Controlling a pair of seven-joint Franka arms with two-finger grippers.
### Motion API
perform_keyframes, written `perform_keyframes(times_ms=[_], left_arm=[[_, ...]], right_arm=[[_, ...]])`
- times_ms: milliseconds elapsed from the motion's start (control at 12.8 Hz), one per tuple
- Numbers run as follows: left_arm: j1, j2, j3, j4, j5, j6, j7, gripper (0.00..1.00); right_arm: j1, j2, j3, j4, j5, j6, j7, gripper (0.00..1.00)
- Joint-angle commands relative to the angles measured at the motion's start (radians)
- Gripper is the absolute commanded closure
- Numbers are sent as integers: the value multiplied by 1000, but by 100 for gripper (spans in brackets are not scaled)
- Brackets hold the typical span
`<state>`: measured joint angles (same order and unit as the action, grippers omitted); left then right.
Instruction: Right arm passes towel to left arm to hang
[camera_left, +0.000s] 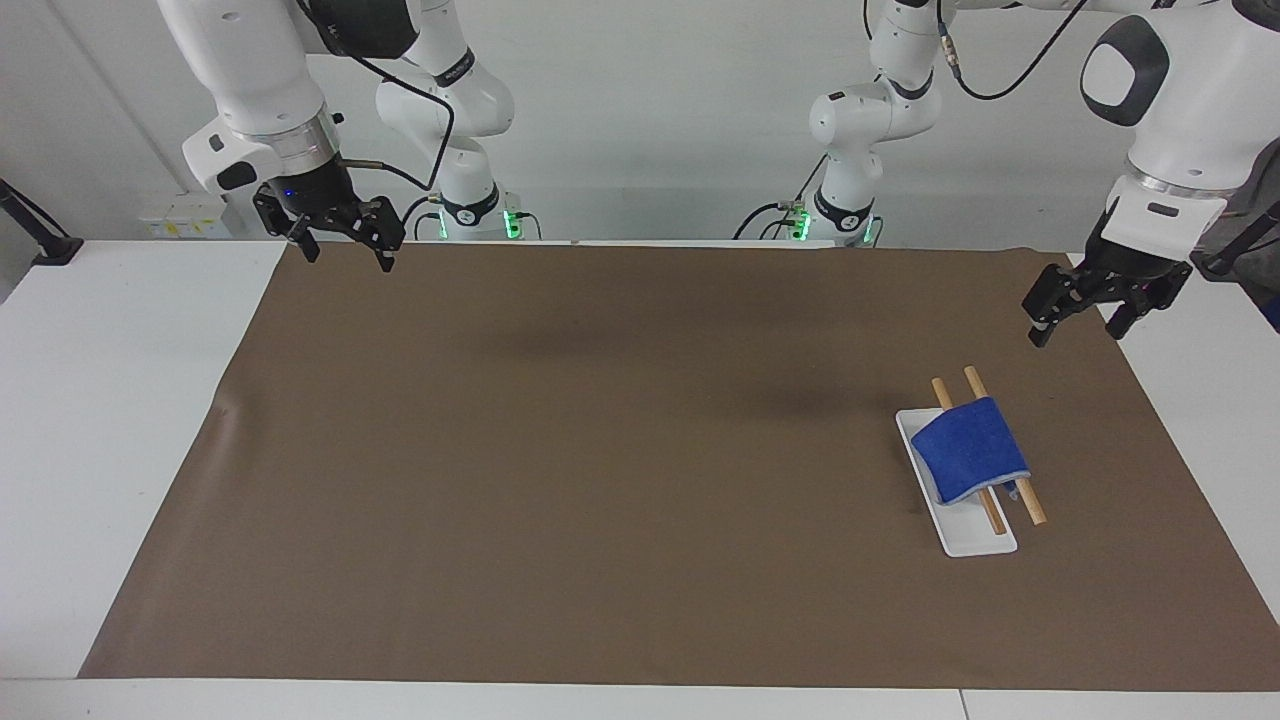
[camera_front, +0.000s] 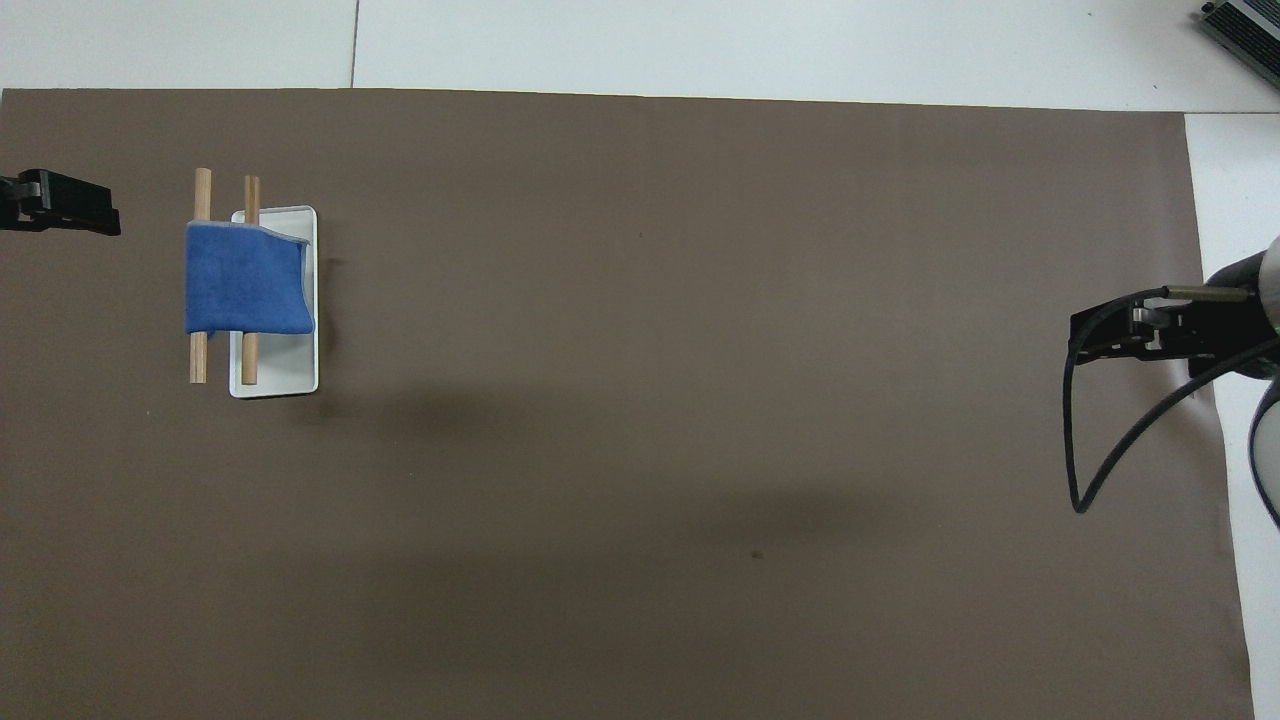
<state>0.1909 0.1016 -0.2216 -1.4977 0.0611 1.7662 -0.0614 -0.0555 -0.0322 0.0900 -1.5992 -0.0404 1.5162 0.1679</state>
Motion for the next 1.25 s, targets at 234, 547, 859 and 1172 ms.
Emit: perform_keyframes(times_ms=[234,547,859,1172], left_arm=[[1,-14,4,-21,-47,21,29,0],[-4,-23,5,-9,-76,-2,32,0],[1,-46,8,-47,-76,-8,32,0],[10,-86,10,-127,-76,9,35,0]], right_arm=[[-10,-6,2,-5,24,-10,-22,0],[-10,-6,2,-5,24,-10,-22,0],[-10,-6,2,-5,24,-10,-24,0],[-10,-6,2,-7,24,-10,-25,0]])
